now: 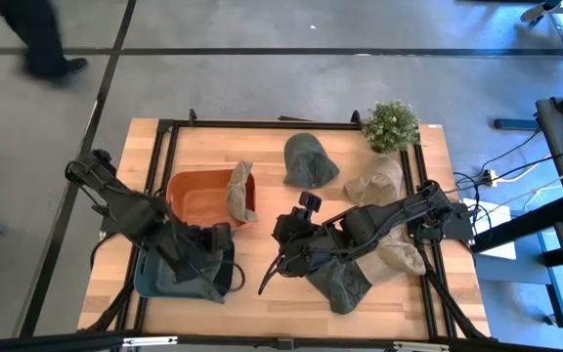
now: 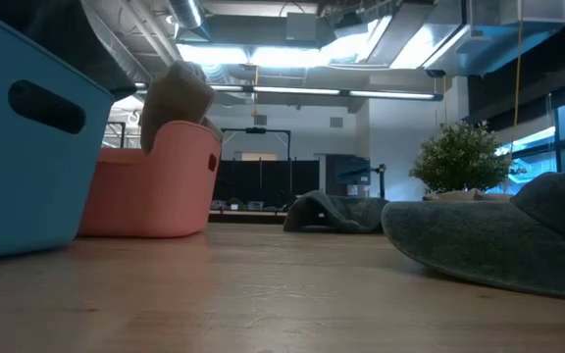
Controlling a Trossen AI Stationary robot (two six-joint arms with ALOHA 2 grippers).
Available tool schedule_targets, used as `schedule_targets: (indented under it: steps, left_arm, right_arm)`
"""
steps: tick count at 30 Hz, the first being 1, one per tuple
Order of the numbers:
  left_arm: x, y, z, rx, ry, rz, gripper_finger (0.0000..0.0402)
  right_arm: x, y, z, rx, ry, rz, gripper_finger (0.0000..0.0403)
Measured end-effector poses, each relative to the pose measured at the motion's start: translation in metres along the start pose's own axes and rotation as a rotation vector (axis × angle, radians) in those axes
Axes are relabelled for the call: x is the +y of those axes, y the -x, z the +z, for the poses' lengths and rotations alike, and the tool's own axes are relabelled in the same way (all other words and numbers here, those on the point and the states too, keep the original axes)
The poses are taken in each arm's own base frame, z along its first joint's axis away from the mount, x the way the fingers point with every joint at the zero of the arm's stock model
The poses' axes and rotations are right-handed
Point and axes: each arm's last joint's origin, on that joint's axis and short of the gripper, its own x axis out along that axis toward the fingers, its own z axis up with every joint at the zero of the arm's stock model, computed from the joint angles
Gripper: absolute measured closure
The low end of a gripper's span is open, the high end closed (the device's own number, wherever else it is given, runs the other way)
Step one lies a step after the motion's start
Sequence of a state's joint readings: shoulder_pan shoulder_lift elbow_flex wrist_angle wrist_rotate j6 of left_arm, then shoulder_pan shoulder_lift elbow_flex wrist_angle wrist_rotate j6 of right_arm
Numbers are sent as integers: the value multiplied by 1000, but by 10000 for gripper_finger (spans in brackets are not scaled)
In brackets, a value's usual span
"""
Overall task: Pick & Place hat
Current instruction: Put the bottom gray cap into the blue bin
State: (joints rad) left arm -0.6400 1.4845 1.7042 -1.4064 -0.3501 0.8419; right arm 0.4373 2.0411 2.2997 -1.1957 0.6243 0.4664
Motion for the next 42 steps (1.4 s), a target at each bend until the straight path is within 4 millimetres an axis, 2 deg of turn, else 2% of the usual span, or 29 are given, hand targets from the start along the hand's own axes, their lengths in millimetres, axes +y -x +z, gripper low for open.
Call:
schedule_targets:
  steps: [2,6,10,12,14,18,20,23,29,31,33,37,42]
  left_arm:
    - [5,10,-9,-72,94,-2,293]
    - [20,29,-38,-244,394,39,294]
    - [31,46,-72,-327,672,132,290]
    - [34,53,-84,-364,787,186,287]
    - [32,60,-94,-397,869,230,285]
    - [26,70,-104,-499,1008,311,282]
    - [21,69,-107,-559,1065,344,279]
    - [12,65,-109,-651,1122,390,276]
    - [3,40,-106,-751,1188,428,276]
    - [1,31,-105,-752,1208,416,276]
    - [2,24,-103,-764,1229,413,276]
    - [1,15,-101,-761,1270,385,276]
    - [4,12,-99,-768,1283,380,276]
  right_arm:
    - [0,0,0,0,0,0,218]
    - [-1,0,-1,13,-76,-7,218]
    - [-11,1,-16,149,-102,-91,218]
    - [-16,5,-26,201,-103,-181,218]
    - [-14,8,-31,177,-95,-242,218]
    - [-7,18,-41,150,-2,-258,218]
    - [-6,22,-48,178,12,-238,218]
    - [1,12,-58,196,-27,-155,218]
    - [32,-40,-81,214,19,159,218]
    - [36,-54,-92,204,19,198,218]
    - [34,-59,-103,217,12,226,218]
    - [21,-46,-121,232,-78,308,218]
    - [8,-9,-152,336,-265,409,218]
